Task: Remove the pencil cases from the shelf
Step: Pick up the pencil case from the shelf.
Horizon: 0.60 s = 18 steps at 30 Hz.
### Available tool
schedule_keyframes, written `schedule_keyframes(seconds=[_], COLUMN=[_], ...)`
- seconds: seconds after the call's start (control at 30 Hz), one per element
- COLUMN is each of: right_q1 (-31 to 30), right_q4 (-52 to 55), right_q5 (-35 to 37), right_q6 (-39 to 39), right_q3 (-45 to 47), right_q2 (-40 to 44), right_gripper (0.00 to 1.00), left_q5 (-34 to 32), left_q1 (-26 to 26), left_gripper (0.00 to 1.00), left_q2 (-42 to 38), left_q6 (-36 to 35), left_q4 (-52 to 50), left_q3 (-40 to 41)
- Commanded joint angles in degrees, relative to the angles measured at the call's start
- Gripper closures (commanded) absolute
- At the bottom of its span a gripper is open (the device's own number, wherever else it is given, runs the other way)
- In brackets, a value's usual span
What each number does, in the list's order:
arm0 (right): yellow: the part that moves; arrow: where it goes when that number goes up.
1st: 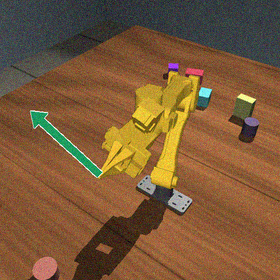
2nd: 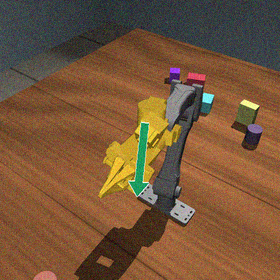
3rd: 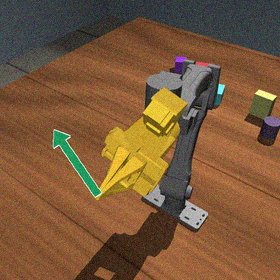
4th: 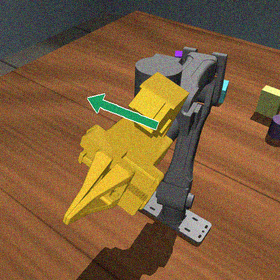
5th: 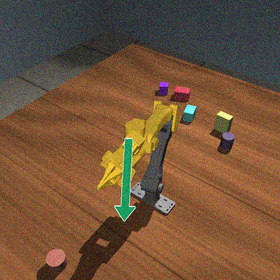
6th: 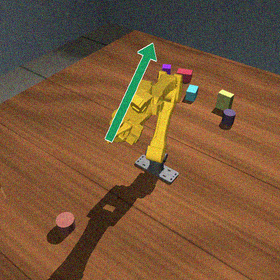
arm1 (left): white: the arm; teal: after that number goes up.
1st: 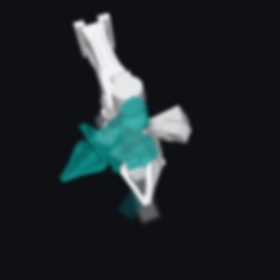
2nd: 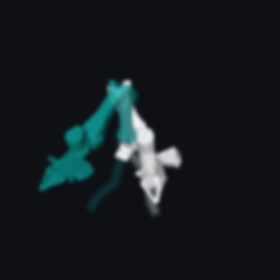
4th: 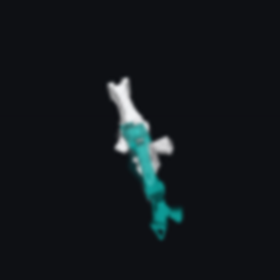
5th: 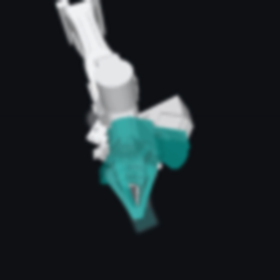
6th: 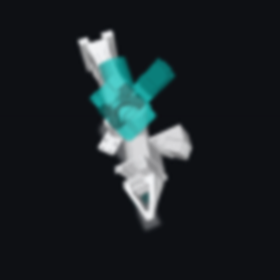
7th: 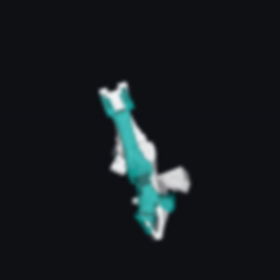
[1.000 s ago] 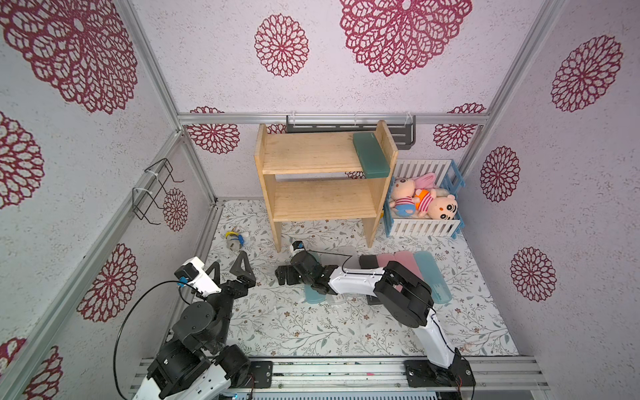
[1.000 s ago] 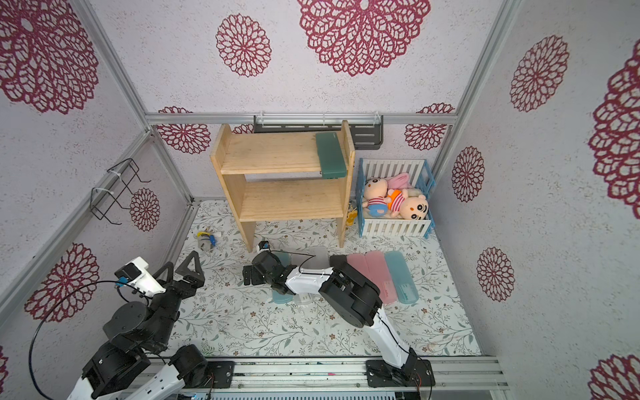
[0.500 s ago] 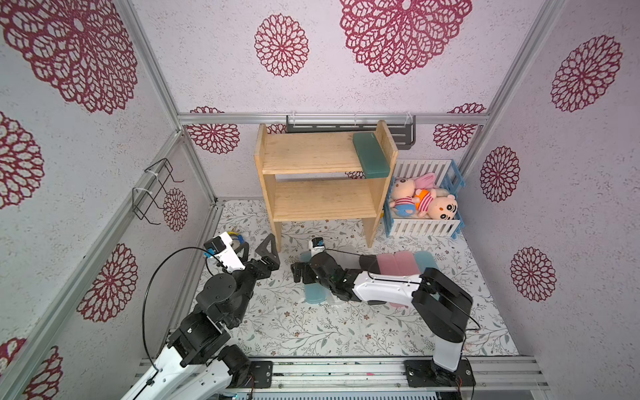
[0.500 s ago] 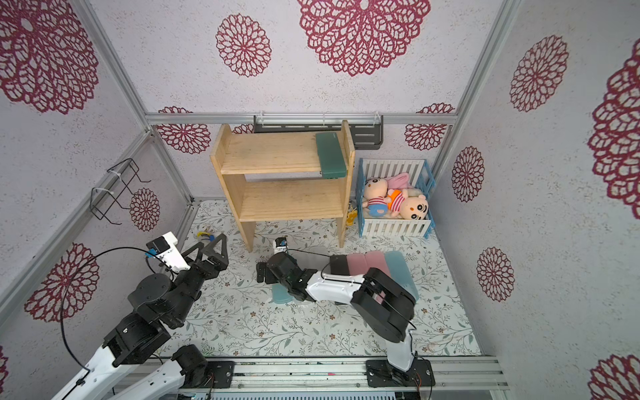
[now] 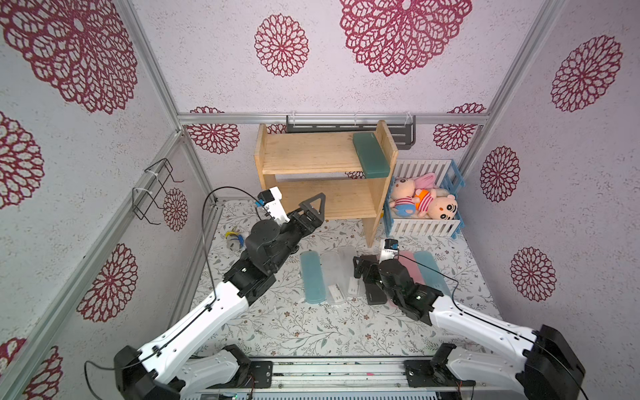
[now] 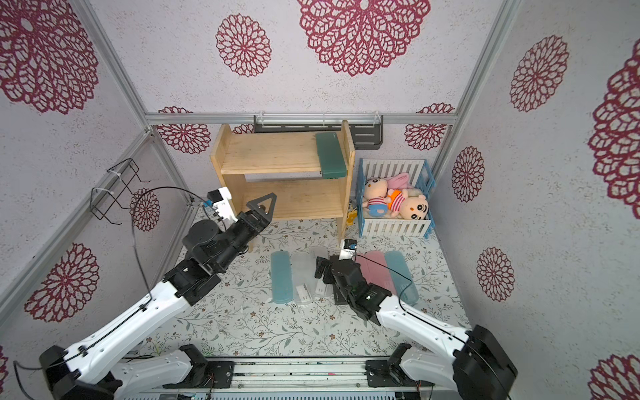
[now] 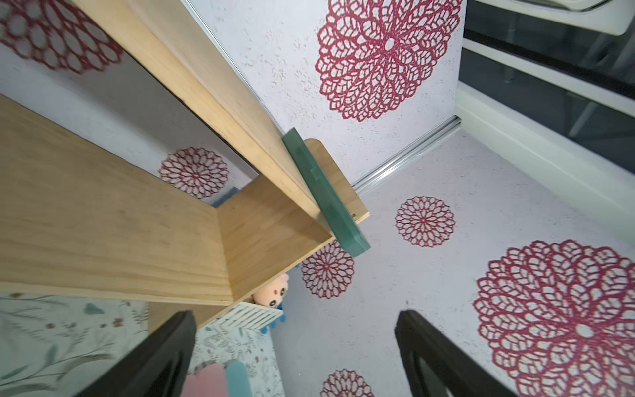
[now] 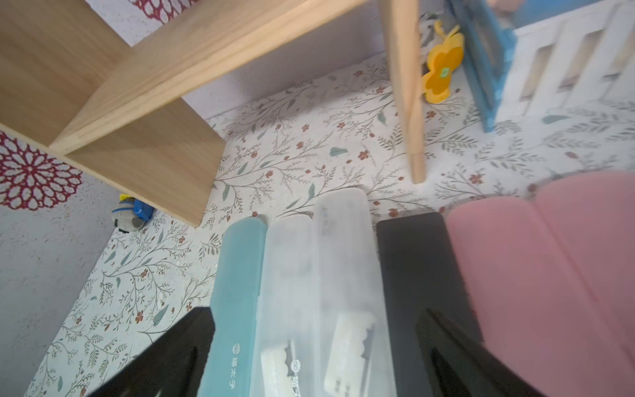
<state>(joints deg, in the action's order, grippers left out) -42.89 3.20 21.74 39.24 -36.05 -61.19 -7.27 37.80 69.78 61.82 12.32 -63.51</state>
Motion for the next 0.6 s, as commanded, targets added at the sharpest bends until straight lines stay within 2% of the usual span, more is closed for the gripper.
schedule_keyframes(seconds=[0.0,0.2,0.57], right_q1=[2.1,4.7,7.9], right_q4=[5.1,11.5,16.8], right_q5=[1.3,0.6,-1.8], right_q6=[0.6,0.3,0.0], right_q3=[0.4,0.8,0.2], right_q2=[6.5,12.4,17.4], right_gripper=[0.01,0.01,0.01], left_q5=[11.3,16.2,18.7], left_q1=[-1.4,-1.3,-0.6], left_gripper=[0.03,0.03,0.03], left_q2=[7.7,18.9,29.3], left_q6=[10.0,13.4,15.5], left_q4=[12.3,13.5,12.5], left_q3=[-5.9,-17.7,-27.3])
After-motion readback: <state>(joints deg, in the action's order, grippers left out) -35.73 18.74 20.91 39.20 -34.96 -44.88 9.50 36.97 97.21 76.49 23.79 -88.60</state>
